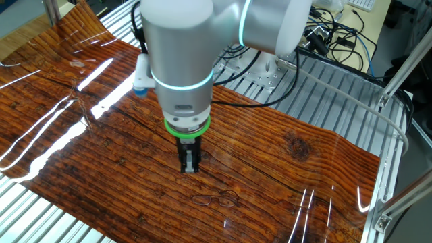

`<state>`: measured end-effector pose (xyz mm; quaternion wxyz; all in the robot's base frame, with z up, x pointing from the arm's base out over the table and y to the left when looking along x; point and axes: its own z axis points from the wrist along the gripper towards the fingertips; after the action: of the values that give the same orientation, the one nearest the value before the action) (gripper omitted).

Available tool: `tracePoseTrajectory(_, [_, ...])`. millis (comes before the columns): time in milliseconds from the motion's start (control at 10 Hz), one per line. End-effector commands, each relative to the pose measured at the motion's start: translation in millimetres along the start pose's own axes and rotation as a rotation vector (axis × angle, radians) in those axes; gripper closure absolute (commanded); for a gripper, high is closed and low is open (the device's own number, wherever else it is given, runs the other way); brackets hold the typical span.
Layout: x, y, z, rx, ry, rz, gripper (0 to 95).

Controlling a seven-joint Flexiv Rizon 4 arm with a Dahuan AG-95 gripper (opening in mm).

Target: Unfold the leg of the glasses (with one hand)

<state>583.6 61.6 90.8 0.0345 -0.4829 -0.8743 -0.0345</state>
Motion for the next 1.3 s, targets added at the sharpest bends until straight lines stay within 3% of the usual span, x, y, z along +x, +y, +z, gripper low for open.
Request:
tracePoseTrajectory(100, [6.7, -5.7, 4.6, -0.013, 0.024, -0.018, 95.0])
tracePoseTrajectory(400, [12.9, -11.3, 11.5, 0.032, 0.041, -0.079, 95.0])
tracePoseTrajectory(500, [15.5, -13.7, 14.2, 0.039, 0.041, -0.093, 95.0])
tracePoseTrajectory(700, [20.7, -18.6, 19.6, 0.08, 0.026, -0.142, 95.0])
tracePoseTrajectory(800, [20.7, -18.6, 19.6, 0.094, 0.02, -0.165, 76.0])
tracePoseTrajectory(1000, [20.7, -18.6, 19.6, 0.101, 0.027, -0.237, 76.0])
tracePoseTrajectory(1200, [20.7, -18.6, 19.6, 0.077, 0.071, -0.33, 76.0])
tracePoseTrajectory(1300, [20.7, -18.6, 19.6, 0.083, 0.08, -0.366, 76.0])
